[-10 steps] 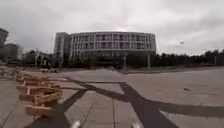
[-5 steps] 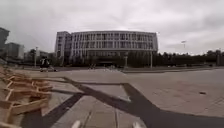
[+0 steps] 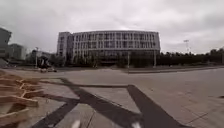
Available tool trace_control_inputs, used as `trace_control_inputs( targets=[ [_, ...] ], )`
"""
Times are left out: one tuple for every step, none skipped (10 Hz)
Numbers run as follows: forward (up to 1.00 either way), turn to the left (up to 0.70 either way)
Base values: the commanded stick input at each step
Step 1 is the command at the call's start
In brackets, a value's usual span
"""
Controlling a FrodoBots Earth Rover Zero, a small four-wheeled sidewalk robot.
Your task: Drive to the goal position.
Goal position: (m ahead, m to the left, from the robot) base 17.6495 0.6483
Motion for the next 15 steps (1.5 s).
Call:
trace_control_inputs(
  targets=[
    [1.0,0.07],
    [1.0,0.33],
    [1.0,0.38],
    [1.0,0.0],
    [1.0,0.0],
    [1.0,0.0],
    [1.0,0.0],
    [1.0,0.0],
    [1.0,0.0],
    [1.0,0.0],
    [1.0,0.0],
    [1.0,0.0],
    [1.0,0.0],
    [1.0,0.0],
    [1.0,0.0]
  ],
)
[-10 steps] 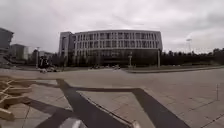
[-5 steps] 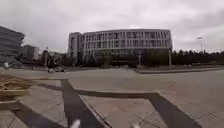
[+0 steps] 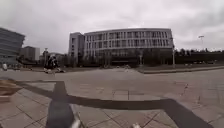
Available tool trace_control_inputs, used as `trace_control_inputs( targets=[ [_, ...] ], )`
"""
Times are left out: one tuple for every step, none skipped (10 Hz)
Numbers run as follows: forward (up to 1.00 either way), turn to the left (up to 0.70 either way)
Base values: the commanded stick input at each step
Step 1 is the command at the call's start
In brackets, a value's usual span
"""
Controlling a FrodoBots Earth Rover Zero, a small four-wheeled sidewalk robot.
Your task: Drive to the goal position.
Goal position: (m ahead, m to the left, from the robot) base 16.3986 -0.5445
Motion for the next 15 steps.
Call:
trace_control_inputs(
  targets=[
    [1.0,0.0],
    [1.0,0.0],
    [1.0,0.0],
    [1.0,-0.14],
    [1.0,-0.19],
    [1.0,-0.16],
    [1.0,0.0],
    [1.0,0.0],
    [1.0,0.0],
    [1.0,0.0],
    [1.0,0.0],
    [1.0,0.0],
    [1.0,0.0],
    [1.0,0.0],
    [1.0,0.0]
  ],
)
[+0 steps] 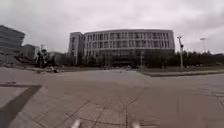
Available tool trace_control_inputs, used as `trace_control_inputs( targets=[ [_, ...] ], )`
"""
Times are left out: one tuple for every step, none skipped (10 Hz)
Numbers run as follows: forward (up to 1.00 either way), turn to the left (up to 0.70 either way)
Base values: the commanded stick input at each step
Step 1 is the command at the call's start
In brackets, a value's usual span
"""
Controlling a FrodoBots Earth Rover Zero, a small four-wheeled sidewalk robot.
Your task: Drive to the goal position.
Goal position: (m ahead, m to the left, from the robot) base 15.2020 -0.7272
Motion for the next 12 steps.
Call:
trace_control_inputs(
  targets=[
    [1.0,0.0],
    [1.0,0.0],
    [1.0,-0.07],
    [1.0,-0.03],
    [1.0,0.0],
    [1.0,-0.04],
    [1.0,-0.18],
    [1.0,-0.11],
    [1.0,0.0],
    [1.0,-0.11],
    [1.0,-0.08],
    [1.0,0.0]
  ],
)
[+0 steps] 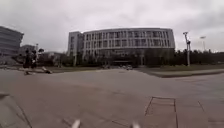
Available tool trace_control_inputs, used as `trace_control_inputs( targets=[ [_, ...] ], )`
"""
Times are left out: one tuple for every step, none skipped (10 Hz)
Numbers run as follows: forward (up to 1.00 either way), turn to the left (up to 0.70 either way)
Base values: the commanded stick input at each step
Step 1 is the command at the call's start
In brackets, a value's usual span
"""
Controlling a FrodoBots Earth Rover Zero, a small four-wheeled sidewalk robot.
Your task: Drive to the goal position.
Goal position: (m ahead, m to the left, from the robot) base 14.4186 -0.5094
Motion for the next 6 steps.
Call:
trace_control_inputs(
  targets=[
    [1.0,0.0],
    [1.0,-0.11],
    [1.0,0.0],
    [1.0,0.0],
    [1.0,0.0],
    [1.0,0.0]
  ],
)
